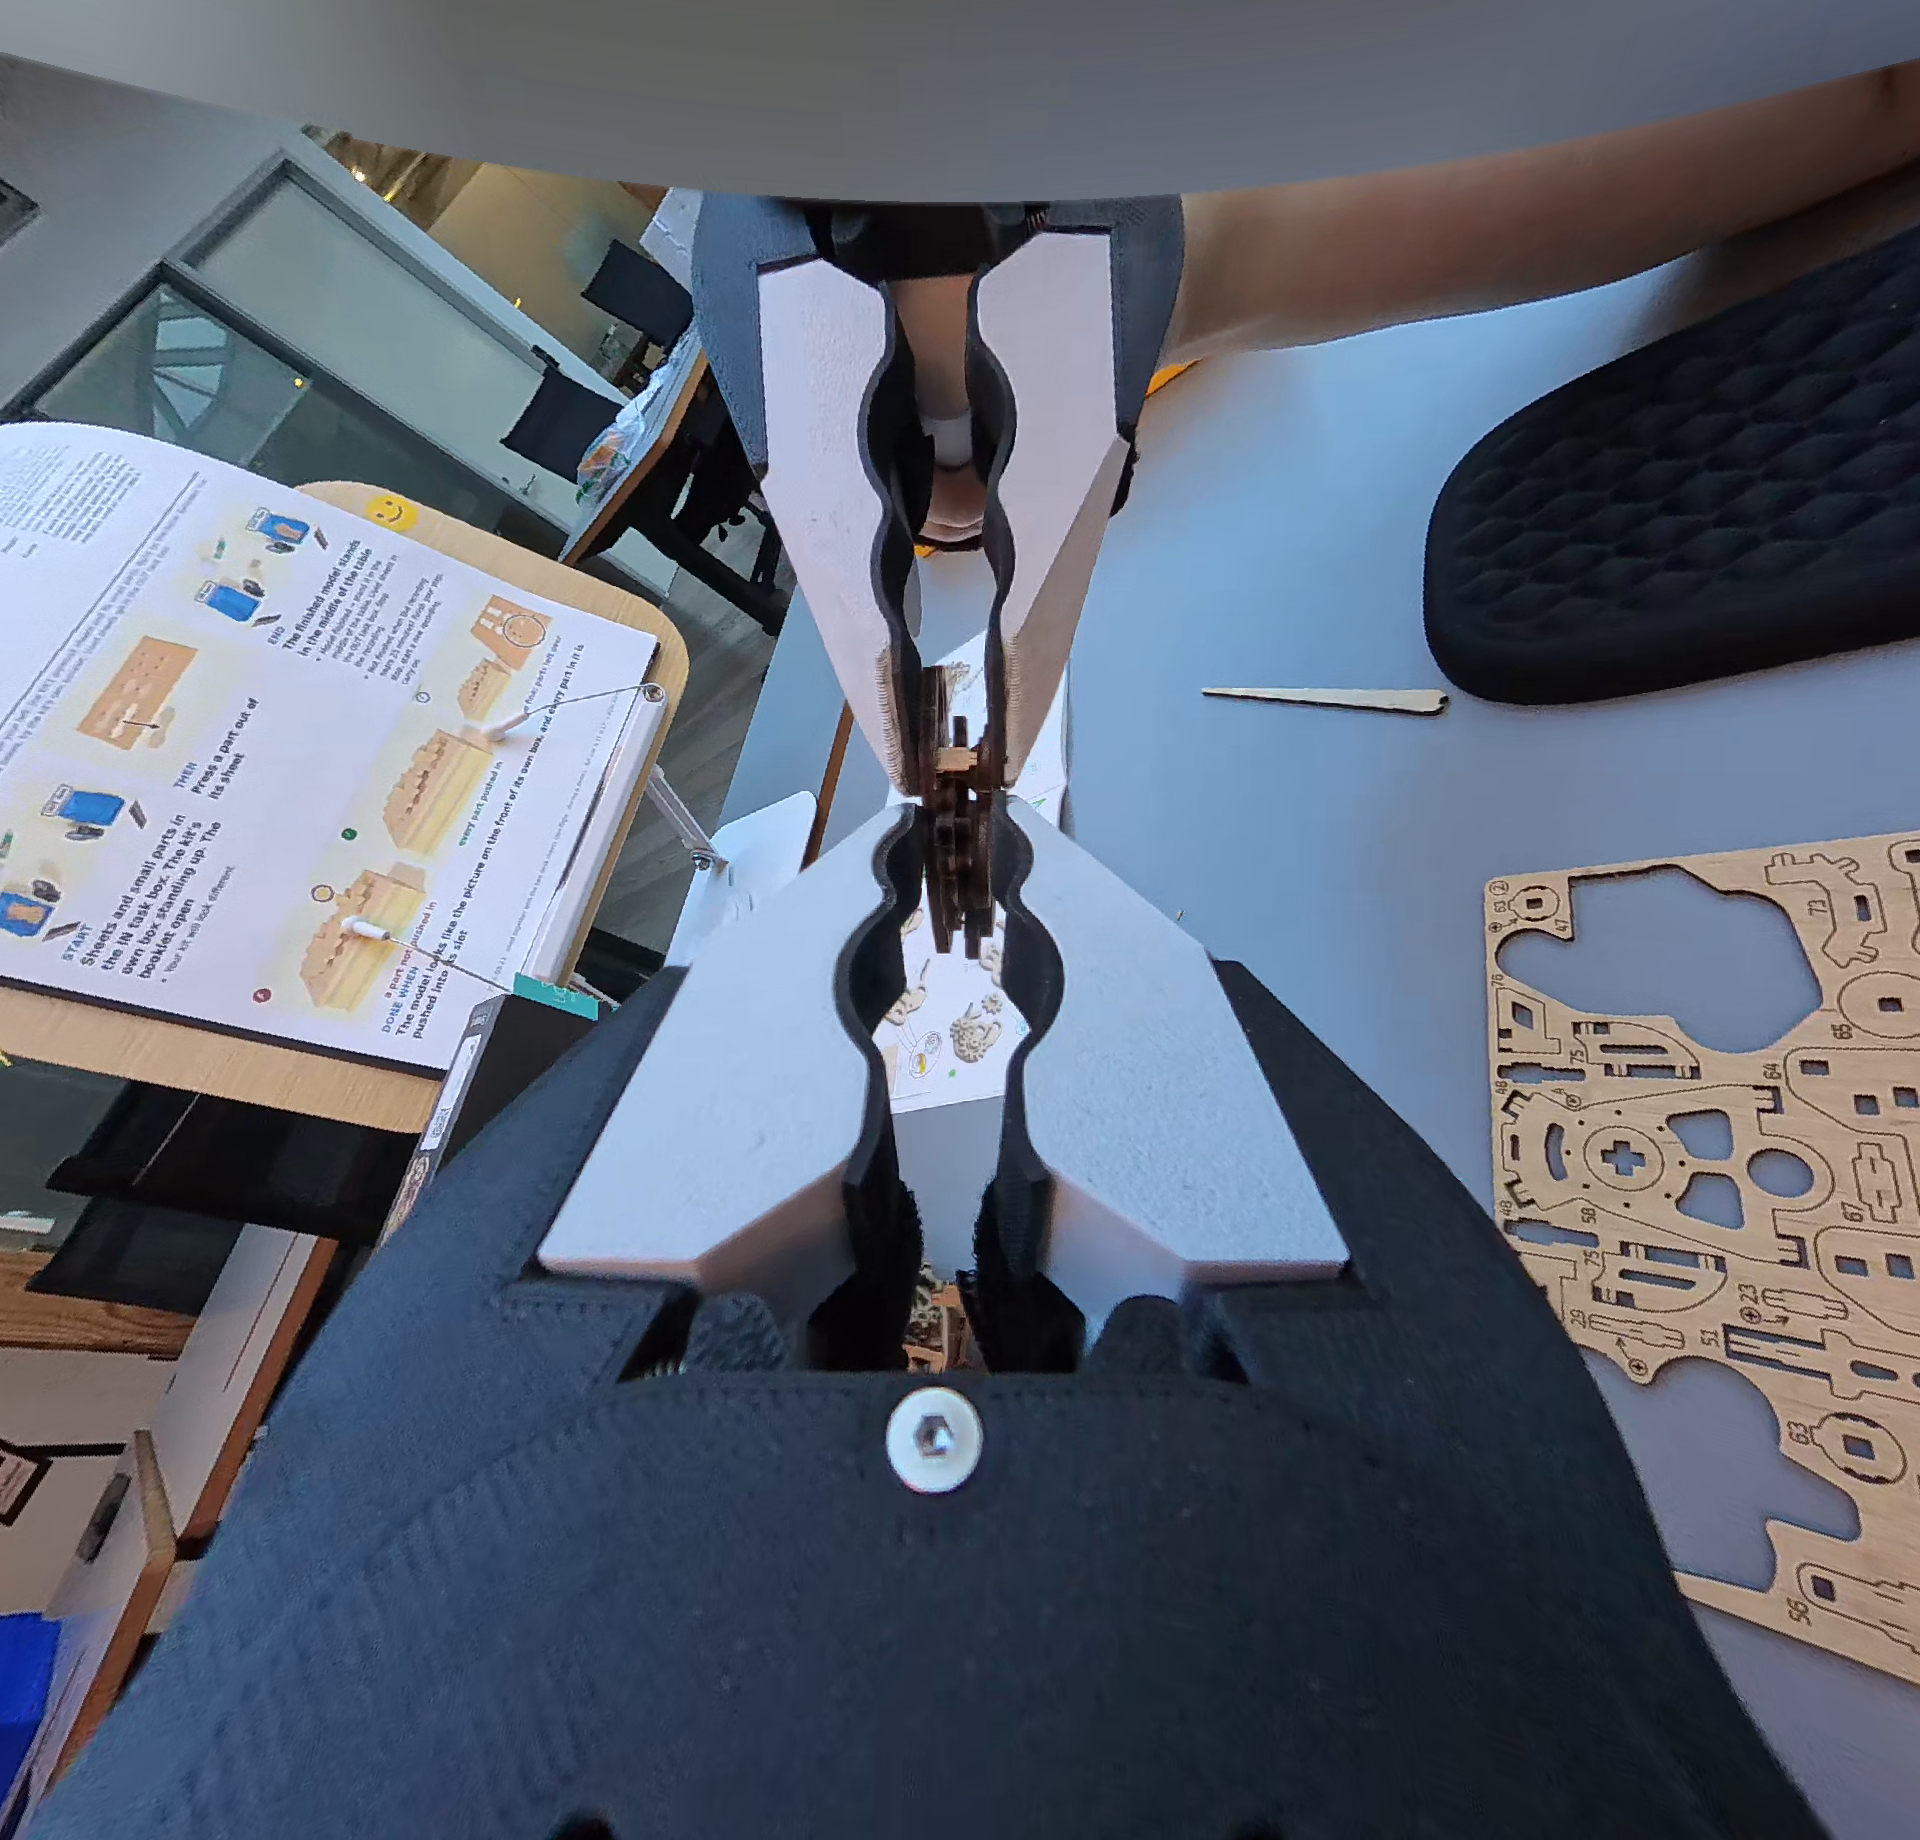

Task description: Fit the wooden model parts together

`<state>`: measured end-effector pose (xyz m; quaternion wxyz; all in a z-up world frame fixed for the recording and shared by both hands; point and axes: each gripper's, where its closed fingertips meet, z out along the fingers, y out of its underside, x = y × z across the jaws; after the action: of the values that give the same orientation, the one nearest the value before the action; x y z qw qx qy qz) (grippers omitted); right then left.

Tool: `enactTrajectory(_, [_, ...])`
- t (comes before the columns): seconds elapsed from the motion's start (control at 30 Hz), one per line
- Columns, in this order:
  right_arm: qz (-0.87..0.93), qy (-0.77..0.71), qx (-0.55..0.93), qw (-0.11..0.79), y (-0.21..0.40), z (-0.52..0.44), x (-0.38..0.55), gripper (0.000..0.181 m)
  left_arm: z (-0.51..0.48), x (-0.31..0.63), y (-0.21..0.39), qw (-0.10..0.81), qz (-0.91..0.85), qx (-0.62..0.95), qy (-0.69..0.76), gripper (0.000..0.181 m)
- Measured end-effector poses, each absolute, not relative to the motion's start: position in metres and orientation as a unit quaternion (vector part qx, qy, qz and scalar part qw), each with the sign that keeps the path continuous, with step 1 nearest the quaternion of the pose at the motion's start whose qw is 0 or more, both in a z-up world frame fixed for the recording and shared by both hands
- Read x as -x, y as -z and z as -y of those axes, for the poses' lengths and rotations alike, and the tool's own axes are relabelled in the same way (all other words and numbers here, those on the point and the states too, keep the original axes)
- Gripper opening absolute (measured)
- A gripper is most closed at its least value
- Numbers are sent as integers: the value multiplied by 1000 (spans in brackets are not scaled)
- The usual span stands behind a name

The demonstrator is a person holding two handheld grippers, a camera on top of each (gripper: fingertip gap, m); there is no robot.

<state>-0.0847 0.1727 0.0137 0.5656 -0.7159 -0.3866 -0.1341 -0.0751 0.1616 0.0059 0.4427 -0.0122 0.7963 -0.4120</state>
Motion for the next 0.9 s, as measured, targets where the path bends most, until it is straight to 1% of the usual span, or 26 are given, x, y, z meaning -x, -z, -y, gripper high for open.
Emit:
enactTrajectory(0.5, [387, 132, 713, 570, -11, -174, 84, 12, -163, 75, -2, 427, -806, 18, 409, 10])
enactTrajectory(0.67, [392, 126, 699, 585, -17, -172, 86, 14, -163, 74, -7, 442, -793, 11, 419, 10])
enactTrajectory(0.9, [423, 176, 672, 581, -23, -166, 90, 12, -158, 78, -13, 462, -776, -5, 430, 11])
